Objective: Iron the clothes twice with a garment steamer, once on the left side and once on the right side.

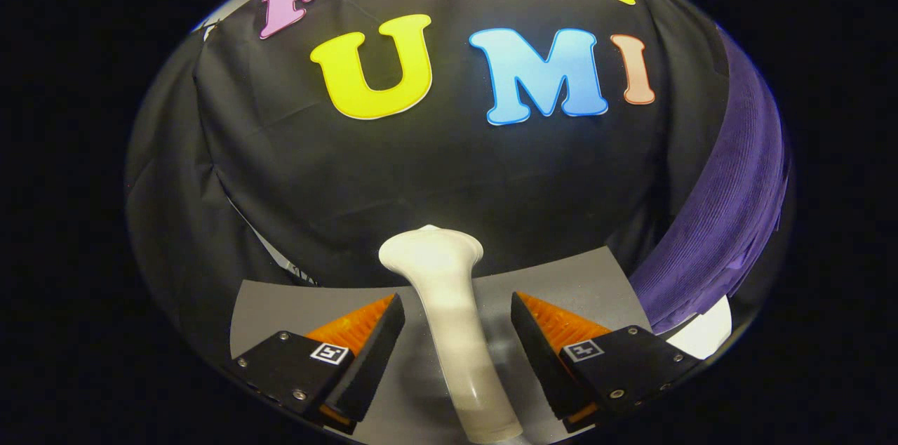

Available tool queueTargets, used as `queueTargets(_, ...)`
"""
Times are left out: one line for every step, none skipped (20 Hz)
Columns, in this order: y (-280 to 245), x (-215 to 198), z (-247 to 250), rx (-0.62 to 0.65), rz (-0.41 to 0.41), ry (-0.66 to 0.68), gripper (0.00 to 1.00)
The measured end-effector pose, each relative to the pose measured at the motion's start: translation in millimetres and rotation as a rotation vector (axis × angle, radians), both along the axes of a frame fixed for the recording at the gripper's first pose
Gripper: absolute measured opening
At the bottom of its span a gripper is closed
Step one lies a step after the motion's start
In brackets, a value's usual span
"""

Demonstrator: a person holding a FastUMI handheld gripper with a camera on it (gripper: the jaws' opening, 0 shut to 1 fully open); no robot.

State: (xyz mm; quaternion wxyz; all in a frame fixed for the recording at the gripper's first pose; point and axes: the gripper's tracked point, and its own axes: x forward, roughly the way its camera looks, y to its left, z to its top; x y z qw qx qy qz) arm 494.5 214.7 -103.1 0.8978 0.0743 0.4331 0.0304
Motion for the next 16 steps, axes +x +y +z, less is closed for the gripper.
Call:
queueTargets(2, 1, -3, 0.005, 0.003, 0.018, 0.95)
queueTargets(6, 0, -7, 0.012, 0.008, 0.032, 0.93)
queueTargets(8, 2, -11, 0.012, 0.011, 0.043, 0.92)
queueTargets(10, 0, -16, 0.008, 0.019, 0.072, 0.85)
queueTargets(12, 0, -22, 0.007, 0.021, 0.091, 0.83)
queueTargets(15, -5, -29, 0.0, 0.024, 0.113, 0.8)
queueTargets(16, -7, -34, -0.017, 0.032, 0.13, 0.78)
queueTargets(13, -8, -33, -0.039, 0.033, 0.128, 0.75)
queueTargets(7, -9, -32, -0.061, 0.026, 0.133, 0.68)
queueTargets(7, -8, -35, -0.055, 0.026, 0.132, 0.6)
queueTargets(8, -9, -36, -0.053, 0.025, 0.142, 0.56)
queueTargets(9, -10, -35, -0.052, 0.03, 0.145, 0.53)
queueTargets(8, -10, -35, -0.055, 0.036, 0.149, 0.52)
queueTargets(8, -11, -35, -0.056, 0.035, 0.147, 0.51)
queueTargets(8, -11, -34, -0.061, 0.038, 0.143, 0.51)
queueTargets(6, -10, -34, -0.068, 0.042, 0.13, 0.51)
